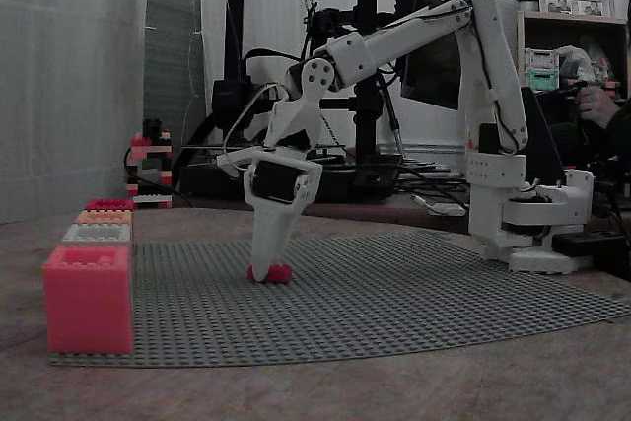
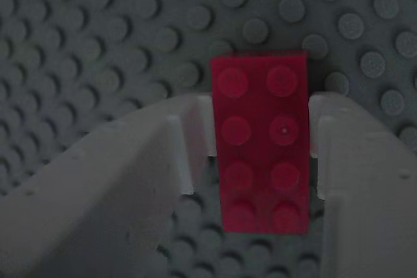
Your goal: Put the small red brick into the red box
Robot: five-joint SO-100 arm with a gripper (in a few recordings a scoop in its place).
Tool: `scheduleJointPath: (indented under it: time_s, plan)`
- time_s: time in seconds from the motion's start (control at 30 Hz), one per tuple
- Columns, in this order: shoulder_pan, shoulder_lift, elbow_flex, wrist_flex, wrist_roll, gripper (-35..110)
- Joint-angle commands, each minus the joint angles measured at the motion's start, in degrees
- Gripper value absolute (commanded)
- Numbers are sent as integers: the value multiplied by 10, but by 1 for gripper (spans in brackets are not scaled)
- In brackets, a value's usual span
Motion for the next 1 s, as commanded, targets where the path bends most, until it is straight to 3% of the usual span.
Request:
scheduleJointPath:
  time_s: [0.0, 0.33, 0.57, 0.97]
  plan:
    - [-18, 18, -76, -24, 77, 0]
    - [22, 20, -205, -11, 381, 0]
    - [111, -33, -331, -8, 527, 0]
    - [220, -139, -519, -17, 597, 0]
